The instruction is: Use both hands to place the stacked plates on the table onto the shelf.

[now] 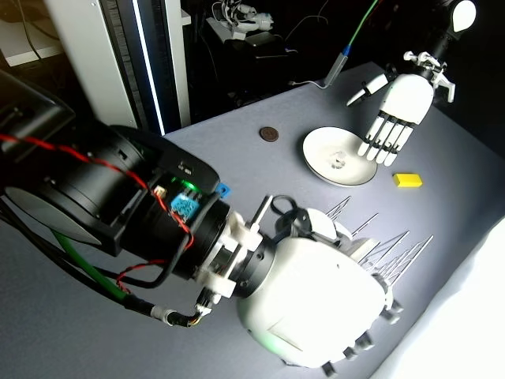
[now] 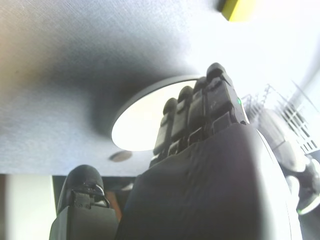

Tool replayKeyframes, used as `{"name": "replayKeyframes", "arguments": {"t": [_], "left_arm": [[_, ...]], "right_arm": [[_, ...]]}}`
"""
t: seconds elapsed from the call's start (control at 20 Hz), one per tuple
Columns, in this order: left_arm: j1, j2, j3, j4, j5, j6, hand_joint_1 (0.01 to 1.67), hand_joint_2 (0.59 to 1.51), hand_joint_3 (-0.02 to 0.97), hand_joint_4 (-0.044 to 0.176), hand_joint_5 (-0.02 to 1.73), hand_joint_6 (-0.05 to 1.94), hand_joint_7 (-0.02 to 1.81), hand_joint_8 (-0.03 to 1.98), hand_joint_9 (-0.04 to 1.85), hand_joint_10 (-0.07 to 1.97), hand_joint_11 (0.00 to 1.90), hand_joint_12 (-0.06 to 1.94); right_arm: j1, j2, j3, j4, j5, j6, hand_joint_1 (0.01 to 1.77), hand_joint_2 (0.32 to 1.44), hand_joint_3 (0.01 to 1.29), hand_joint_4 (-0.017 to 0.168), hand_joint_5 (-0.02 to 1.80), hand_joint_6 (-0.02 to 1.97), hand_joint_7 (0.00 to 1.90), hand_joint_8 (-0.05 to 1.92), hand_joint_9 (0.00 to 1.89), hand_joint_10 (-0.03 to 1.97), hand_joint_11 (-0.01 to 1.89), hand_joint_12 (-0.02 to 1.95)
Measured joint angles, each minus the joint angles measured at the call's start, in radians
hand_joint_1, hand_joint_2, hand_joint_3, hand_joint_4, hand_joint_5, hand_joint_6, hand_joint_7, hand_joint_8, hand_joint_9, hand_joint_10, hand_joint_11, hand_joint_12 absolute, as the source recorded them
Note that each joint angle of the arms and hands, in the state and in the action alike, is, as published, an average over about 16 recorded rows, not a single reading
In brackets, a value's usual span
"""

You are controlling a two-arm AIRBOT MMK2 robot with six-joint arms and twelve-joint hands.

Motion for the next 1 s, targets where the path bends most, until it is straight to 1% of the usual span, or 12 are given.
{"name": "replayKeyframes", "arguments": {"t": [0.15,0.3,0.4,0.55,0.75,0.9,1.0], "left_arm": [[0.005,-0.001,0.001,-0.005,0.002,0.001,0.02,1.085,0.022,0.005,0.01,0.0,0.02,-0.01,-0.02,-0.02,0.02,-0.01],[0.013,-0.003,0.002,-0.009,0.006,0.002,0.02,1.086,0.022,0.004,0.02,0.0,0.02,-0.01,-0.02,-0.03,0.02,-0.01],[0.019,-0.005,0.002,-0.011,0.009,0.002,0.02,1.088,0.022,0.004,0.02,0.0,0.02,-0.01,-0.02,-0.03,0.02,-0.01],[0.028,-0.008,0.003,-0.011,0.015,0.002,0.02,1.09,0.021,0.004,0.02,0.0,0.02,-0.01,-0.02,-0.03,0.02,-0.02],[0.042,-0.011,0.002,-0.008,0.023,0.002,0.02,1.091,0.02,0.004,0.02,0.0,0.01,-0.01,-0.02,-0.03,0.02,-0.01],[0.052,-0.013,0.002,-0.005,0.029,0.002,0.02,1.092,0.02,0.003,0.02,-0.01,0.01,-0.01,-0.02,-0.03,0.02,-0.01],[0.057,-0.014,0.001,-0.002,0.032,0.002,0.02,1.092,0.021,0.003,0.01,-0.01,0.01,-0.01,-0.02,-0.03,0.02,-0.01]], "right_arm": [[0.035,0.017,-0.041,-0.014,0.014,-0.122,1.04,1.08,0.01,-0.003,0.76,0.07,0.84,0.01,0.89,0.02,0.45,1.12],[0.069,0.035,-0.1,-0.048,0.03,-0.244,1.01,1.1,0.01,-0.003,0.66,0.06,0.71,0.01,0.76,0.02,0.32,1.12],[0.087,0.045,-0.147,-0.072,0.041,-0.331,0.97,1.12,0.01,-0.003,0.59,0.04,0.62,0.01,0.66,0.01,0.25,1.06],[0.101,0.057,-0.226,-0.108,0.053,-0.456,0.88,1.14,0.01,-0.003,0.47,0.04,0.47,0.01,0.49,0.01,0.14,0.88],[0.091,0.059,-0.334,-0.158,0.066,-0.587,0.73,1.16,0.01,-0.001,0.29,0.03,0.29,0.01,0.28,0.01,0.03,0.59],[0.064,0.048,-0.399,-0.185,0.071,-0.646,0.64,1.17,0.01,0.001,0.2,0.03,0.19,0.01,0.17,0.01,0.02,0.38],[0.039,0.034,-0.431,-0.182,0.079,-0.697,0.59,1.17,0.01,0.002,0.16,0.03,0.14,0.01,0.12,0.01,0.02,0.24]]}}
